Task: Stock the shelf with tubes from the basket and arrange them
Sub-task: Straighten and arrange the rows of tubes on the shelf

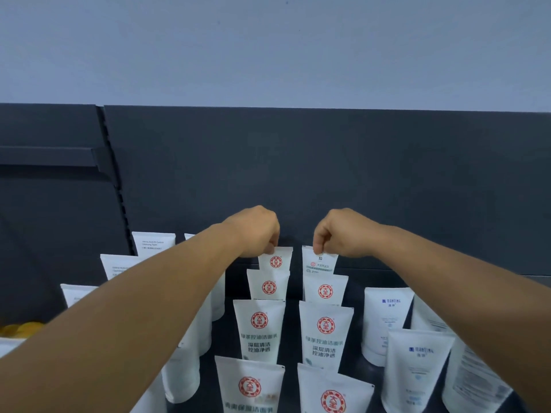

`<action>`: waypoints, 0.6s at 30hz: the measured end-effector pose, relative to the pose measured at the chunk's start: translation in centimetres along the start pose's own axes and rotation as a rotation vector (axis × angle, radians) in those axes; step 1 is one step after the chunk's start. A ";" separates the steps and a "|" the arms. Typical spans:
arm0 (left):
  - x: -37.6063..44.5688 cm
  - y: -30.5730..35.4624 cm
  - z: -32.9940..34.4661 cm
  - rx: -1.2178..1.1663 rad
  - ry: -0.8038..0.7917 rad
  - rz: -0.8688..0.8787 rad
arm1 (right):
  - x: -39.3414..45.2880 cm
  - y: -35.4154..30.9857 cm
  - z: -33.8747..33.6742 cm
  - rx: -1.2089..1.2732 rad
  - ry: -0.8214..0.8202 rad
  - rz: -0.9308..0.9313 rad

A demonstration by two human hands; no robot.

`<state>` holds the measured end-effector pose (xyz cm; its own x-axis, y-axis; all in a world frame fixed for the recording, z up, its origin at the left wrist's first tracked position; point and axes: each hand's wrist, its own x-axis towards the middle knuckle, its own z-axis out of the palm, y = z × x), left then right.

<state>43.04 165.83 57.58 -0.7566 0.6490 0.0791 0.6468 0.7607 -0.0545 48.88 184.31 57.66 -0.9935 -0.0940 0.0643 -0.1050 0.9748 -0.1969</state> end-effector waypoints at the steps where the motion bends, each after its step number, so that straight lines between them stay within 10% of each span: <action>1: 0.0 -0.1 0.0 0.000 0.001 -0.007 | 0.1 0.0 0.1 -0.006 0.007 -0.008; 18: -0.2 -0.6 0.2 -0.049 0.008 -0.007 | 0.2 -0.5 0.8 -0.047 0.046 -0.015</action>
<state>42.78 165.31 57.39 -0.7605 0.6435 0.0871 0.6456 0.7636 -0.0049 48.68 183.67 56.96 -0.9886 -0.1002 0.1120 -0.1164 0.9818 -0.1499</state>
